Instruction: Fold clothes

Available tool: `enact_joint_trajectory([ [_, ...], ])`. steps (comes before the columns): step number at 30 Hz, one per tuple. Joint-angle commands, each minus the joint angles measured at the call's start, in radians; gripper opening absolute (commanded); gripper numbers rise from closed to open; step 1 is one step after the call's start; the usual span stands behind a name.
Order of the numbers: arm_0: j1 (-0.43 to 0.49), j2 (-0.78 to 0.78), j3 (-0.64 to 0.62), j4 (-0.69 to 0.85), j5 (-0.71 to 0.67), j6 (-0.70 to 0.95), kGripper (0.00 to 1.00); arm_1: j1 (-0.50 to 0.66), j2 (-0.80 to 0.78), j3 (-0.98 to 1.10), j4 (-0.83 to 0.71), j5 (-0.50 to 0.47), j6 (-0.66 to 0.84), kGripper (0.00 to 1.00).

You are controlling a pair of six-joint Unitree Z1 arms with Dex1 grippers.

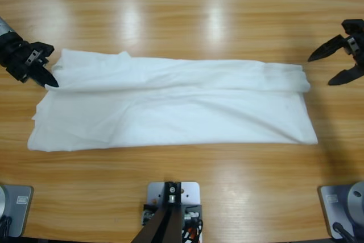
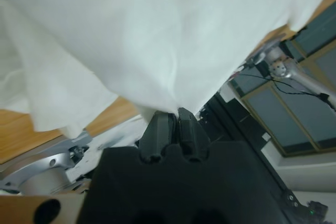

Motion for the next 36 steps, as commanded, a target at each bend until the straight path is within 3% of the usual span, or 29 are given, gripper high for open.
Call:
enact_joint_trajectory([
  [1,0.067,-0.047,-0.023,0.021,0.050,-0.012,1.000,-0.012,-0.070,-0.031,0.047,-0.013,0.005,0.981],
  [5,0.056,-0.062,-0.037,0.015,0.009,0.006,1.000,-0.012,-0.091,-0.044,0.056,-0.008,0.005,0.996],
  [9,-0.035,-0.106,-0.075,0.010,-0.061,0.040,1.000,-0.002,-0.101,-0.044,0.029,0.026,-0.008,1.000],
  [14,-0.121,-0.106,-0.070,-0.030,-0.083,0.056,1.000,0.216,-0.049,-0.054,-0.084,0.060,-0.006,0.996],
  [18,-0.126,-0.165,-0.065,-0.074,-0.080,0.058,0.996,0.368,0.040,-0.107,-0.119,-0.037,0.025,0.991],
  [22,-0.138,-0.146,-0.061,-0.083,-0.077,0.058,0.996,0.382,0.095,-0.130,-0.128,-0.144,0.034,0.991],
  [36,-0.173,-0.060,-0.074,-0.088,-0.069,0.053,0.996,0.428,0.338,-0.242,-0.193,-0.157,0.030,0.991],
])
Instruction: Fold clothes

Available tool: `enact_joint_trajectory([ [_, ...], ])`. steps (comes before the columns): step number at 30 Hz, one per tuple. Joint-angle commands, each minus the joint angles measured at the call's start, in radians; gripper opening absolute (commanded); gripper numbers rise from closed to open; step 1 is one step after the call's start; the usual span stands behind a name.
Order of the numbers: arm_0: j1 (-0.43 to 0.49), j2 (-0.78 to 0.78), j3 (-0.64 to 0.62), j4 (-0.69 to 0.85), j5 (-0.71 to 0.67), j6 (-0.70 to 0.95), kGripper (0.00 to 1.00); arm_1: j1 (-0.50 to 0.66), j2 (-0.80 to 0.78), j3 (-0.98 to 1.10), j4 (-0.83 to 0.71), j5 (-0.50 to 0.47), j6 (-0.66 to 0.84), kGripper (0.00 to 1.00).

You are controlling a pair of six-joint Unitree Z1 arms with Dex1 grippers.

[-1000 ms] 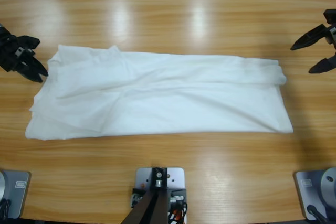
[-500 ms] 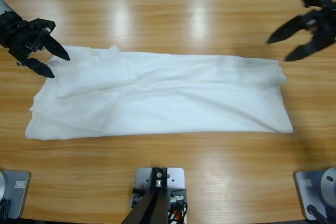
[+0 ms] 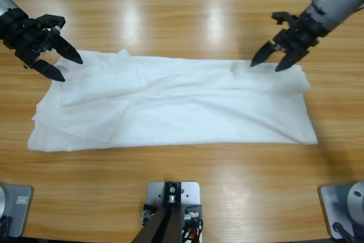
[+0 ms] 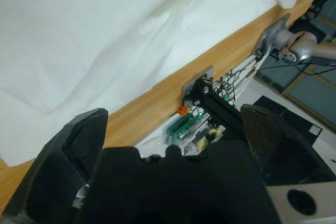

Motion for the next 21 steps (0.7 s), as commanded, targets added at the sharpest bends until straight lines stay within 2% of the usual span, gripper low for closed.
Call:
enact_joint_trajectory([
  [1,-0.013,0.079,-0.004,-0.012,-0.003,0.004,0.996,0.032,0.159,-0.077,-0.011,-0.014,0.006,0.991],
  [13,-0.021,0.082,-0.001,-0.013,0.005,0.004,0.991,0.043,0.216,-0.092,-0.010,-0.014,-0.001,0.991],
  [21,-0.022,0.086,-0.002,-0.013,0.008,0.004,0.991,0.079,0.164,-0.077,0.016,-0.032,0.048,0.991],
])
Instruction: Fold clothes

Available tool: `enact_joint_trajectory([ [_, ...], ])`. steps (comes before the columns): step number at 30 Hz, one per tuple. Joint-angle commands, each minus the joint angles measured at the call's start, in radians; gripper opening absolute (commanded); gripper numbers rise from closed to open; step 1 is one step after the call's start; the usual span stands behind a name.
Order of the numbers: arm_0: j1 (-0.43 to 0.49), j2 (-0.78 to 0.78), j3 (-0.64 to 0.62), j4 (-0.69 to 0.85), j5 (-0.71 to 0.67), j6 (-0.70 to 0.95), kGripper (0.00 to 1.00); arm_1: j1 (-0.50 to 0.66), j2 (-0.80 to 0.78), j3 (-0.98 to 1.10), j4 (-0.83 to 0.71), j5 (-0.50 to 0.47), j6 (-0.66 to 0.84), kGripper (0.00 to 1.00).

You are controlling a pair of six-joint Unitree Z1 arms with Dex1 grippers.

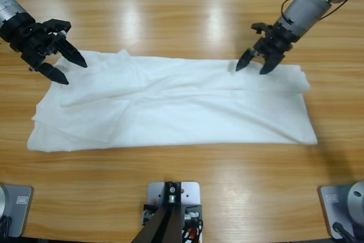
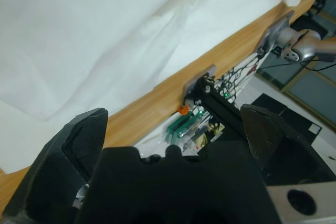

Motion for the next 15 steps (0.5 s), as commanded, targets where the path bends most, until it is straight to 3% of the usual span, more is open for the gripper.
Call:
enact_joint_trajectory([
  [1,-0.012,0.056,-0.002,-0.011,0.008,0.004,0.991,0.041,0.006,0.011,0.024,-0.036,0.050,0.991],
  [15,-0.020,0.048,0.004,-0.017,0.008,0.004,0.987,0.042,-0.090,0.037,0.101,-0.106,0.077,0.991],
])
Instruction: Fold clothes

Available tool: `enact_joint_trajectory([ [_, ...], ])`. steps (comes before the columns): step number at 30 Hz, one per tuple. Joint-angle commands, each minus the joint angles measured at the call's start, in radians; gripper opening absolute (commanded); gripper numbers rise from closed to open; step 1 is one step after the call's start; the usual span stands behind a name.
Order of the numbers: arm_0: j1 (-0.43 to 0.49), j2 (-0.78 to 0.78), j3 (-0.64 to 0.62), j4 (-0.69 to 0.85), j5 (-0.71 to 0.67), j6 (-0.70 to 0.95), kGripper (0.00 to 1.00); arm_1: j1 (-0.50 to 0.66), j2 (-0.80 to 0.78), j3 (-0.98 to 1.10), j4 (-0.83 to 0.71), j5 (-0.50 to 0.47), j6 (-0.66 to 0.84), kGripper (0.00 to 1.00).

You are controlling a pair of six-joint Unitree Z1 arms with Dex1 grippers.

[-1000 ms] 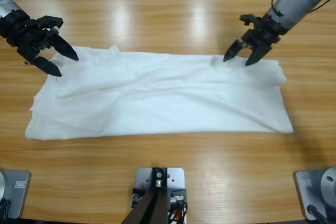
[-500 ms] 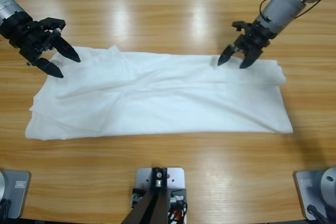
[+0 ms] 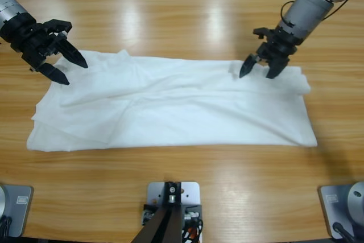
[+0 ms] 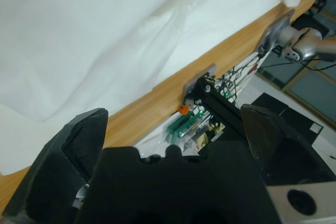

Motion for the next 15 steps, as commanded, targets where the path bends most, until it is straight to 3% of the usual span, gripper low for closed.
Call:
enact_joint_trajectory([
  [1,-0.013,0.046,0.004,-0.016,0.008,0.004,0.987,0.012,-0.072,0.039,0.025,-0.027,0.025,0.991],
  [8,-0.013,0.044,0.004,-0.020,0.008,0.004,0.987,0.039,-0.098,0.073,0.031,-0.023,0.047,0.991],
  [12,-0.013,0.033,0.013,-0.022,0.008,0.005,0.987,0.064,-0.126,0.139,-0.042,-0.023,0.073,0.992],
  [15,-0.013,0.031,0.019,-0.027,0.008,0.004,0.987,0.071,-0.166,0.131,-0.065,-0.088,0.066,1.000],
])
